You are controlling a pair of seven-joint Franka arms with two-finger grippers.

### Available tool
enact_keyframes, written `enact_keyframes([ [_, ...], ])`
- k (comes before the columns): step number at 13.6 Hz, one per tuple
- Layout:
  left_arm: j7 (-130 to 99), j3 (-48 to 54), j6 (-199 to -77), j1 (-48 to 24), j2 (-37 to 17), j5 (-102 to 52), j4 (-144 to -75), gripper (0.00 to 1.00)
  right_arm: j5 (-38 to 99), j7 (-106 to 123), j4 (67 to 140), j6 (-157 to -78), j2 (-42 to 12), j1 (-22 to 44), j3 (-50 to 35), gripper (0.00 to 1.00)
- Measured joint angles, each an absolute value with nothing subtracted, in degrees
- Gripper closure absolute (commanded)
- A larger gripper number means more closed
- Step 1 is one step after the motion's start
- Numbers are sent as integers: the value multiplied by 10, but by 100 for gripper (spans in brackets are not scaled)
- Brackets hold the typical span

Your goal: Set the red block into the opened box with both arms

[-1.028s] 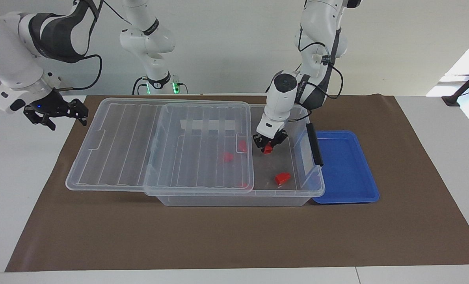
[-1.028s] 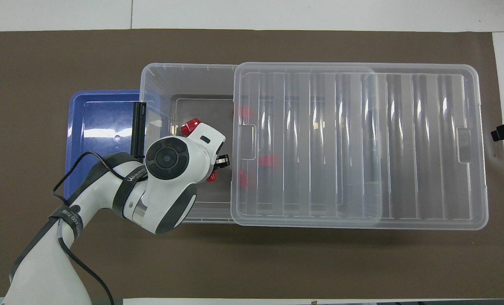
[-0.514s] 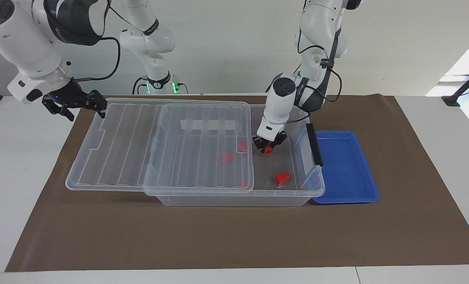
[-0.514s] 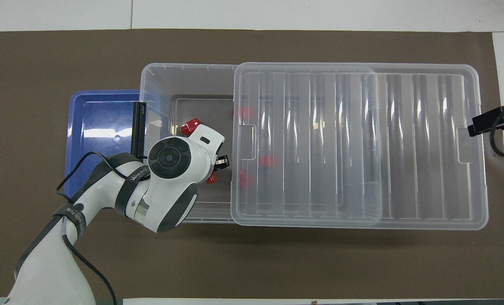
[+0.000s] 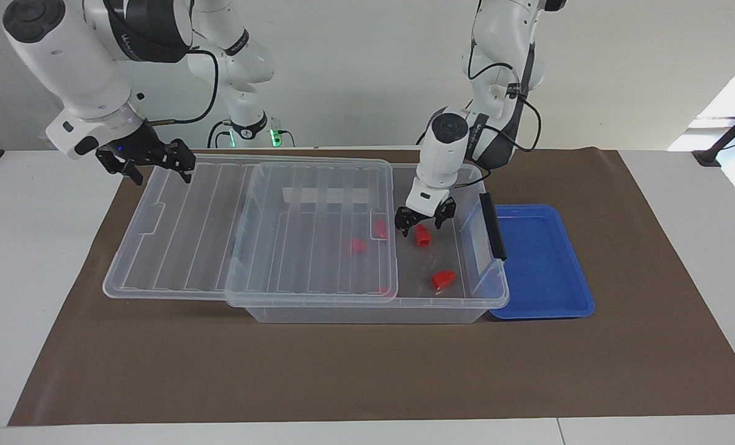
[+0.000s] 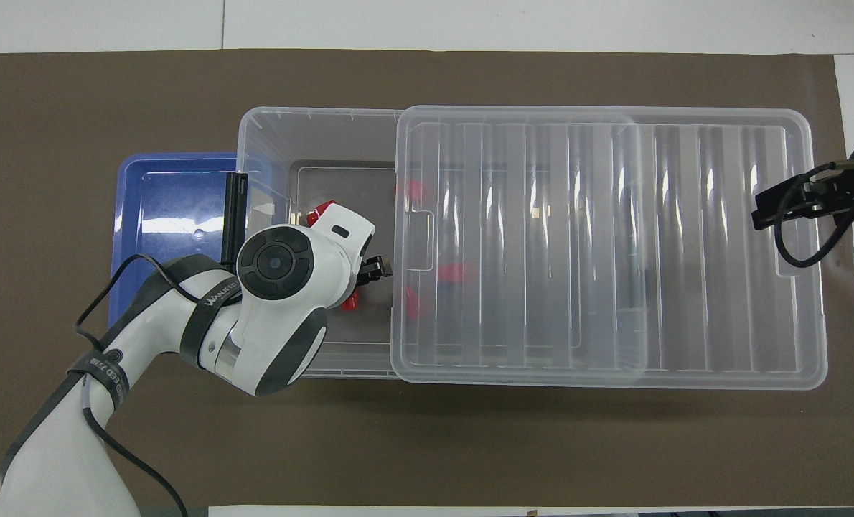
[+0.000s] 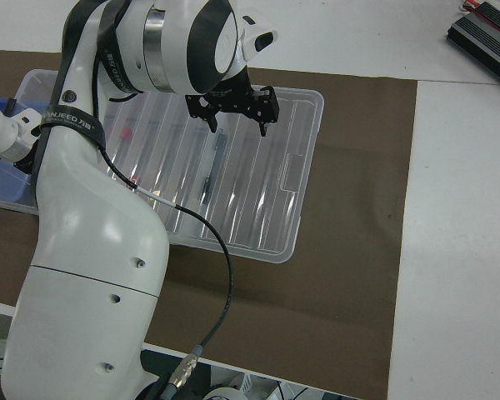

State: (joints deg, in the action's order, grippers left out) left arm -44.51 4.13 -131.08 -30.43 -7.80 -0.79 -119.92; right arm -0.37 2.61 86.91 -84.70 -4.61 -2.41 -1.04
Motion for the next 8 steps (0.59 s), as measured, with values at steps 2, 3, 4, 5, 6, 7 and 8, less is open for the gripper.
enact_keyframes([
  [2,-445,40,-1283,-304,-52,-8,-1195,0,-6,26,869,-847,-46,-25,-10,0],
  [3,-445,39,-1266,-304,-38,-8,-1193,0,-12,26,869,-848,-46,-25,-11,0],
  [4,-445,38,-1252,-304,-24,-8,-1191,0,-17,26,869,-850,-46,-25,-14,0],
  [5,-445,38,-1239,-303,-11,-8,-1190,0,-21,26,869,-854,-47,-25,-16,0],
  [6,-445,37,-1228,-301,1,-8,-1189,0,-28,28,869,-860,-47,-25,-15,0],
  [7,-441,36,-1219,-296,14,-8,-1189,0,-38,34,869,-868,-47,-26,-11,17],
  [8,-431,35,-1211,-290,26,-8,-1189,0,-44,51,870,-876,-47,-27,-1,35],
])
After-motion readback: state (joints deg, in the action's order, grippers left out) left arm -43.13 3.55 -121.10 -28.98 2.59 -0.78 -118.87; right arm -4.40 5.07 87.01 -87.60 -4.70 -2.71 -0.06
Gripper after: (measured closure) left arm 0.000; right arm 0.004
